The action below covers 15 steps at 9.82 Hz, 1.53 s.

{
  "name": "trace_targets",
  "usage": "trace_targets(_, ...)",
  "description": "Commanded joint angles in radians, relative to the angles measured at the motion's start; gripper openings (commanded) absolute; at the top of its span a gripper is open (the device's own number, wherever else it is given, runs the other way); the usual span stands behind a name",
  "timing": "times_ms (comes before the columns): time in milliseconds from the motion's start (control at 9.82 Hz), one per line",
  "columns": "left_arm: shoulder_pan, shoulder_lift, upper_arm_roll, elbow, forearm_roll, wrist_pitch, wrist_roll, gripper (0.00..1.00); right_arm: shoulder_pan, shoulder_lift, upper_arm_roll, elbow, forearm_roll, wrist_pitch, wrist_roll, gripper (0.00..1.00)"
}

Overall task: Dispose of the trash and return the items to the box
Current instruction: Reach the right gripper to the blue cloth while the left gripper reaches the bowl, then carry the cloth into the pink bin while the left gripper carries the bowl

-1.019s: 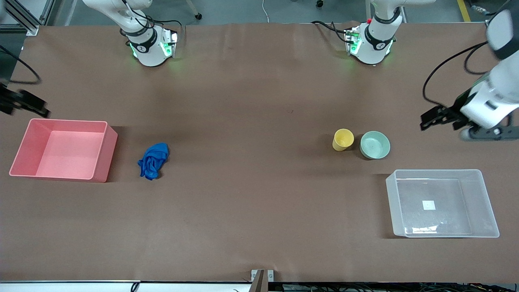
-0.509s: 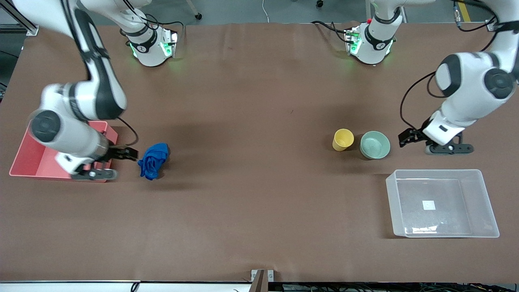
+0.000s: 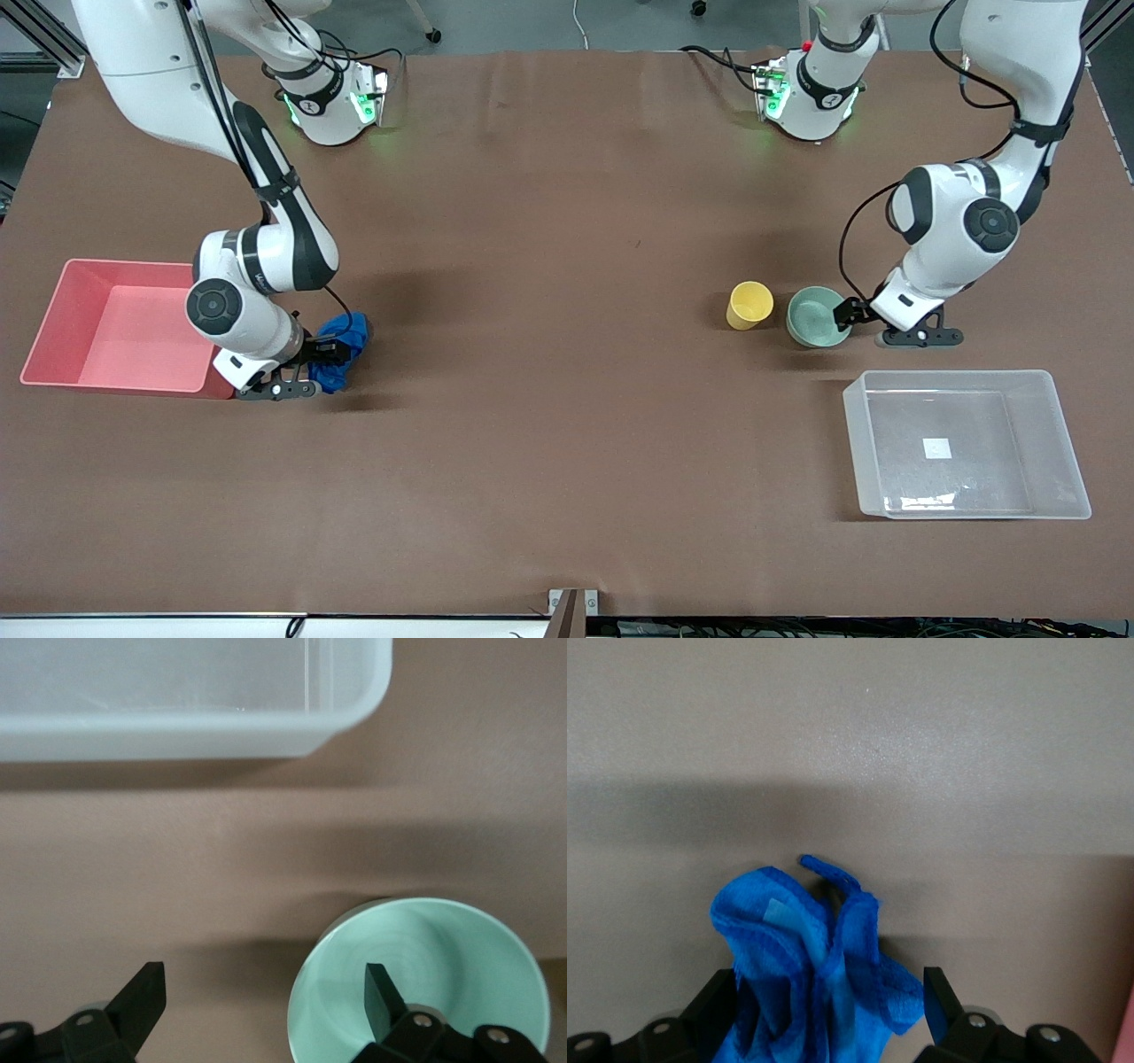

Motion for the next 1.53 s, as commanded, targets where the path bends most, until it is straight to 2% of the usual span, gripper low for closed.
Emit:
trace_targets(0,-0.001,0.051,-0.008,-0.013,-0.013,0.055,0.027,0.71,0.009,-0.017,-0.002,-0.081,-0.001,0.095,0.018,0.25)
trace_targets(102,-0.003,0.050,-0.010,-0.018,-0.015,0.055,0.027,0.36,0.009,-0.017,0.001,-0.081,0.029,0.086,0.035,0.03)
trace_targets(204,-0.001,0.047,-0.017,-0.031,-0.015,0.055,0.031,0.13,0.018,-0.017,0.004,-0.077,0.072,0.086,0.035,0.01)
trace_targets(306,-0.001,0.041,-0.027,-0.042,-0.015,0.055,0.031,0.03,0.021,-0.020,0.007,-0.072,0.080,0.072,0.034,0.01)
trace_targets(407,0.003,0.036,-0.039,-0.053,-0.015,0.055,0.031,0.01,0.017,-0.032,0.009,-0.022,0.084,-0.028,0.034,0.01)
trace_targets(611,0.002,0.002,-0.044,-0.071,-0.015,0.055,0.033,0.01,-0.021,-0.119,-0.003,0.200,0.094,-0.458,0.025,0.01)
trace_targets(713,0.003,-0.025,-0.044,-0.071,-0.015,0.049,0.036,0.01,-0.093,-0.147,-0.002,0.312,0.092,-0.629,0.006,0.01)
trace_targets(815,0.004,-0.060,-0.044,-0.068,-0.015,0.046,0.037,0.01,-0.147,-0.174,-0.005,0.375,0.091,-0.723,-0.048,0.01)
trace_targets(917,0.005,-0.097,-0.042,-0.059,-0.015,0.029,0.037,0.01,-0.226,-0.208,-0.006,0.371,0.077,-0.729,-0.079,0.01)
trace_targets(1019,0.007,-0.125,-0.037,-0.011,-0.017,-0.029,0.036,0.00,-0.326,-0.205,-0.006,0.371,0.051,-0.721,-0.224,0.01)
trace_targets(1120,0.008,-0.128,-0.034,0.073,-0.017,-0.122,0.037,0.01,-0.409,-0.201,-0.006,0.361,0.034,-0.674,-0.350,0.01)
trace_targets(1324,0.011,-0.087,-0.022,0.297,-0.017,-0.314,0.039,0.00,-0.500,-0.175,-0.006,0.239,0.022,-0.509,-0.463,0.01)
trace_targets(1426,0.011,-0.037,-0.017,0.417,-0.018,-0.380,0.048,0.00,-0.526,-0.146,-0.005,0.165,0.022,-0.399,-0.497,0.02)
